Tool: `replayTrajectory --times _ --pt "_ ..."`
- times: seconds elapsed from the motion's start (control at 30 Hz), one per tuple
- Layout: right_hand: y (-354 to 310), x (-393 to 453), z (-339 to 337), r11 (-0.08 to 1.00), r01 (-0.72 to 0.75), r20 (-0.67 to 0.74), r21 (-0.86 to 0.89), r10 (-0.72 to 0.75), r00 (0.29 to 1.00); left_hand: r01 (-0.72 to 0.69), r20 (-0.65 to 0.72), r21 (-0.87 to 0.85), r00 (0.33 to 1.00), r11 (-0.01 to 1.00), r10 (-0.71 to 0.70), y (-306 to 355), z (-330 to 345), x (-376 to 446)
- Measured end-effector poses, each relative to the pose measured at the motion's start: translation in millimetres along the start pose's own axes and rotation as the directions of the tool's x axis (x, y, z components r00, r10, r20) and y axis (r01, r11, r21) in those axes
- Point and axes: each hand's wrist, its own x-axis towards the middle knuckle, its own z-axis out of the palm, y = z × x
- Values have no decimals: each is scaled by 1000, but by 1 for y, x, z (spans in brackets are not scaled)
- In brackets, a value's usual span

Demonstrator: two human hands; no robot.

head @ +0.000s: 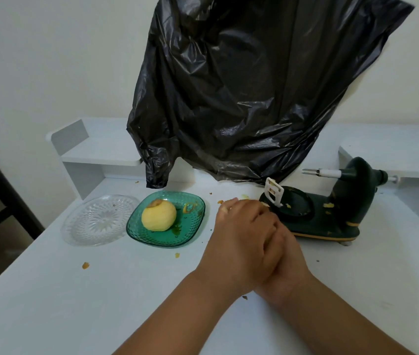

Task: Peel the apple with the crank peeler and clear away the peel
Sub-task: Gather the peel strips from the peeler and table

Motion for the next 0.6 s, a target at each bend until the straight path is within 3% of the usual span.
replayTrajectory --times 0.13,0.27,0.4,0.6 --pt "3 4 -6 993 27 -37 117 -23 999 65 10 -23 998 998 -65 8 2 -1" --pt "2 5 -9 998 39 -70 56 -35 997 156 -77 -141 983 978 -168 13 -2 4" --pt "1 6 -5 1000 5 -35 -7 -5 999 324 -96 -291 926 900 -364 15 -5 7" --pt "-1 6 -8 996 -19 -39 86 22 999 269 -149 -162 944 949 -293 10 2 9"
